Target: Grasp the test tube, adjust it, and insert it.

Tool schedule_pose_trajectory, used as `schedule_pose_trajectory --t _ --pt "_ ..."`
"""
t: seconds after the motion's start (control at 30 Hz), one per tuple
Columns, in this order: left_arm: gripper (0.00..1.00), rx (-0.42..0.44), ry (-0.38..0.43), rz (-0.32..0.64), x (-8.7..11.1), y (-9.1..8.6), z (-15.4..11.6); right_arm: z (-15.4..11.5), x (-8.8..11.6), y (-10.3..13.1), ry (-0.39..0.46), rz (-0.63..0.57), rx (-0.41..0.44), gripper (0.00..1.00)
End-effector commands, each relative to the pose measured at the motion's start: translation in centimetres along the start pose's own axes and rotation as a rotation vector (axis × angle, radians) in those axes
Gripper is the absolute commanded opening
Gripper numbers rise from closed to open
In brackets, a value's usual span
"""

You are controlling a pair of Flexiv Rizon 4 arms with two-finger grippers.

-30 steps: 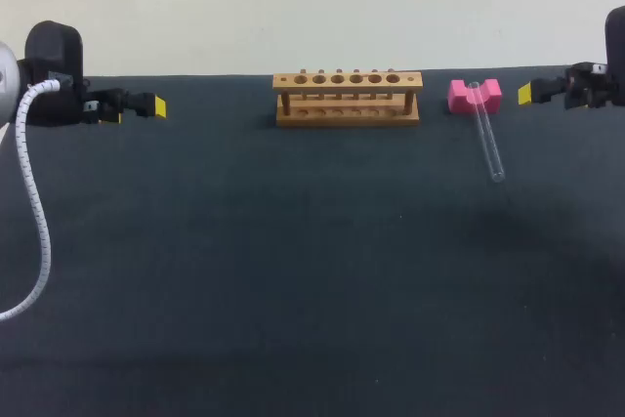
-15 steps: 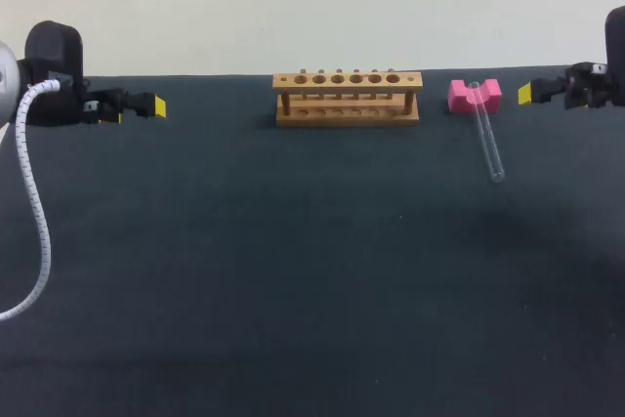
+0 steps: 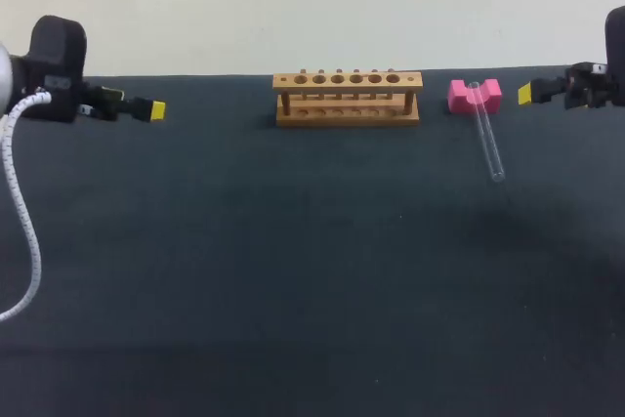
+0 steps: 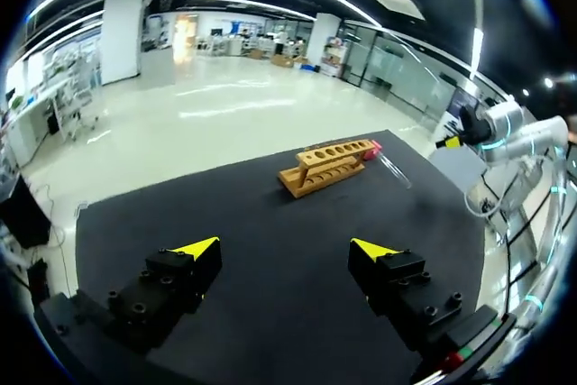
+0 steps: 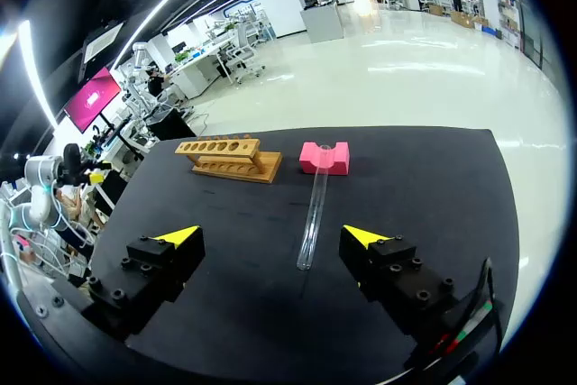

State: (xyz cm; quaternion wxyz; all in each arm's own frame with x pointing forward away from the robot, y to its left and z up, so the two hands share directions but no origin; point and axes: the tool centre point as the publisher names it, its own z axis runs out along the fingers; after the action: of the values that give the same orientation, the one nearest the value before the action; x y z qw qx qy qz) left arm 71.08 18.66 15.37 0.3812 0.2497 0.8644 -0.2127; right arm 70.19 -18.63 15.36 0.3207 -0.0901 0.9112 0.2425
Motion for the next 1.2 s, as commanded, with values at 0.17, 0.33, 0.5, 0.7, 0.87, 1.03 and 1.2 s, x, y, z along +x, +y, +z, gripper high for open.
schedule_pose_trajectory --t 0.17,0.33,0.5,0.7,0.87,1.03,1.2 --pt "1.00 0.255 -0.105 0.220 -1.2 2.8 3.7 0.0 0.0 0.0 -0.001 -0.001 0.000 1.00" --pt "1.00 0.285 -0.114 0.288 -1.7 3.8 5.6 0.0 0.0 0.0 -0.001 -0.001 0.000 1.00" --pt "1.00 0.353 -0.097 0.362 -2.1 4.3 8.1 0.0 0.0 0.0 -0.001 -0.001 0.000 1.00" --pt "1.00 0.416 -0.095 0.403 -2.4 4.4 10.4 0.0 0.0 0.0 -0.001 -0.001 0.000 1.00" --pt "1.00 0.466 -0.103 0.426 -2.8 4.5 12.3 0.0 0.0 0.0 -0.001 -0.001 0.000 1.00" --pt "1.00 0.493 -0.107 0.449 -3.1 4.4 13.7 0.0 0.0 0.0 -0.001 -0.001 0.000 1.00" --pt "1.00 0.538 -0.112 0.476 -3.1 3.9 14.5 0.0 0.0 0.0 -0.001 -0.001 0.000 1.00"
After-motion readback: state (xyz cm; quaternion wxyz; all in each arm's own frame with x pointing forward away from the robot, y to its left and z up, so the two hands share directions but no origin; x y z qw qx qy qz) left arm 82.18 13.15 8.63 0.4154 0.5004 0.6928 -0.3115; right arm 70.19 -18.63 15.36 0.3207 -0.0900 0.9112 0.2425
